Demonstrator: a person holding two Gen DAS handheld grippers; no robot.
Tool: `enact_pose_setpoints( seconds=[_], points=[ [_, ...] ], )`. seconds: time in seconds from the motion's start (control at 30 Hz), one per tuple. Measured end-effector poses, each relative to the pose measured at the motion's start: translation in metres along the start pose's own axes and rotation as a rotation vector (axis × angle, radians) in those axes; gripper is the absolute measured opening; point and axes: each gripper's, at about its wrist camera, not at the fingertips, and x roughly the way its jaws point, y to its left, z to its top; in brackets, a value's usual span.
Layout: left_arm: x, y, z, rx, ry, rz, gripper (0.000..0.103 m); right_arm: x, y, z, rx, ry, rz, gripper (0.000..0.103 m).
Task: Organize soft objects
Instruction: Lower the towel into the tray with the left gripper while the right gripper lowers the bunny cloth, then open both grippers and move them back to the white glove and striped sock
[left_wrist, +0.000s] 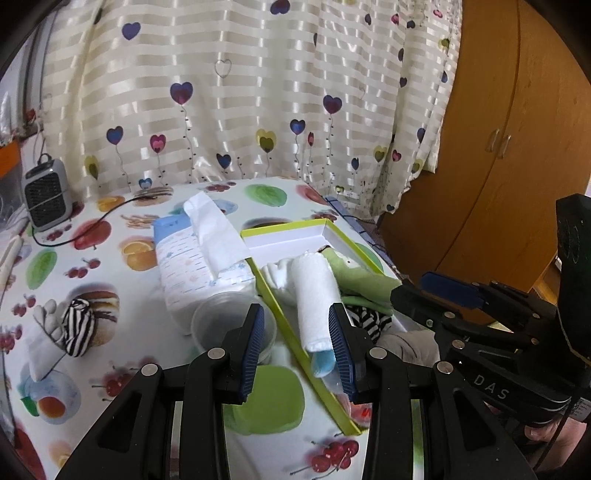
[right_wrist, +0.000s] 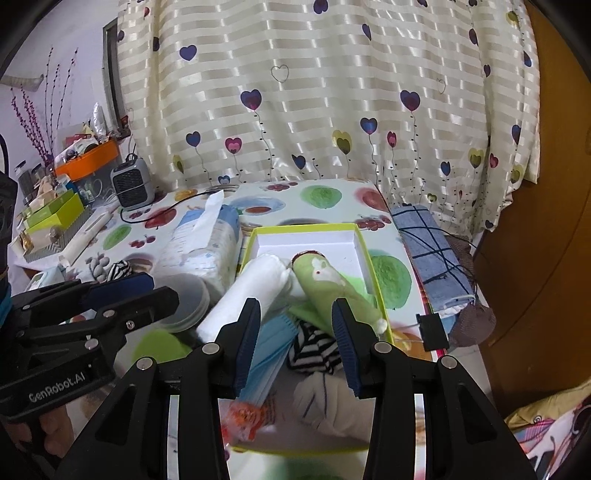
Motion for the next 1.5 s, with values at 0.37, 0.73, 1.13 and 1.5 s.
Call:
enact_pose_setpoints(
  seconds=[0.37, 0.73, 1.13, 1.5],
  points=[
    [-0.023, 0.018, -0.012, -0.034, -0.018, 0.019, 0.035, -0.022, 0.022, -0.003, -0.026, -0.028, 0.03, 0.042],
    [-0.038, 0.042, -0.03, -0.086, -0.014, 0.053, 0.035, -0.031, 0.05, -0.008, -0.07, -0.027, 0.091, 0.042],
    [-0.046, 0.063, -0.041, -0.13, -0.002, 0.081, 0.035, -0.031, 0.073, -0.01, -0.108, -0.025, 0.15, 0.042],
    [-0.061, 0.099, -0.054, -0.191, -0.003, 0.128, 0.035, -0.029, 0.096, -0.011, -0.121, -0.022, 0.192, 0.042]
  ],
)
